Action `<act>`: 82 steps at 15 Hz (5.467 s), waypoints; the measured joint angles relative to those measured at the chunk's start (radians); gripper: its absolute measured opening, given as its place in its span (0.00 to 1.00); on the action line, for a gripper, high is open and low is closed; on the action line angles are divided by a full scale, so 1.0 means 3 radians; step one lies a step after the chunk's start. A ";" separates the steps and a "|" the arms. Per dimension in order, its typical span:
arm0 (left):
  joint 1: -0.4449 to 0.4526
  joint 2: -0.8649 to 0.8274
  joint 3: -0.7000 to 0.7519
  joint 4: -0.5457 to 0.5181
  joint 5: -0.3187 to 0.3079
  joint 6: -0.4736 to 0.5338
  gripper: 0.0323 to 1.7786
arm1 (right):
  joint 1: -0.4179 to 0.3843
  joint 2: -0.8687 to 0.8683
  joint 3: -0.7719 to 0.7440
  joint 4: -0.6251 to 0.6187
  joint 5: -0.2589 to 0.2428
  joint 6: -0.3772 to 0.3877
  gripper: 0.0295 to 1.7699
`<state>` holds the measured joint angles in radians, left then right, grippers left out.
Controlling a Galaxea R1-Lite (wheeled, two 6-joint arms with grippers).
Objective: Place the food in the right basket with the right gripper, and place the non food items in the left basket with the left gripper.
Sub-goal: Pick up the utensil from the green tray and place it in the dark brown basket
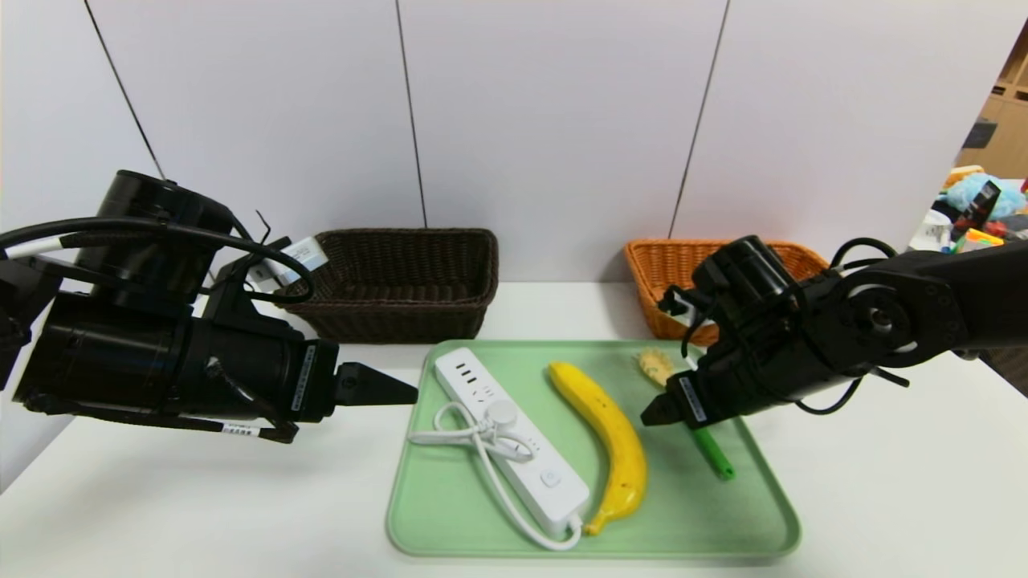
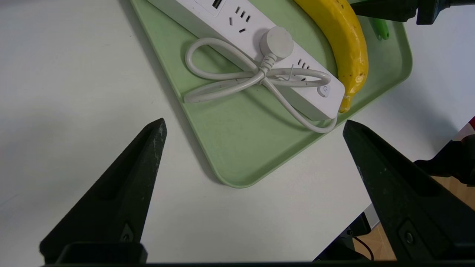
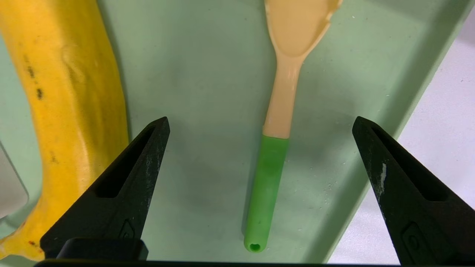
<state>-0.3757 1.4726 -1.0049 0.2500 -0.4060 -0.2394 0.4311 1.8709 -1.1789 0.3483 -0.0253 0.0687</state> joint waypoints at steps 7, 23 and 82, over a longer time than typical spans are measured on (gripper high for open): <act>-0.0001 0.0000 0.0003 0.0001 -0.0001 -0.0005 0.95 | 0.0032 0.0021 -0.0267 0.0423 -0.0084 -0.0001 0.96; -0.0004 0.0000 0.0006 -0.0004 0.0000 -0.0005 0.95 | 0.0088 0.0310 -0.0682 0.0842 -0.0180 0.0122 0.96; 0.0009 -0.0199 0.0127 -0.0024 0.0236 0.0006 0.95 | 0.0982 0.1277 -0.2141 -0.2570 -0.0104 -0.0415 0.07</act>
<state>-0.3732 1.4128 -0.9668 0.2428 -0.3351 -0.2377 0.7257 2.2538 -1.8213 -0.4228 -0.0566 -0.0557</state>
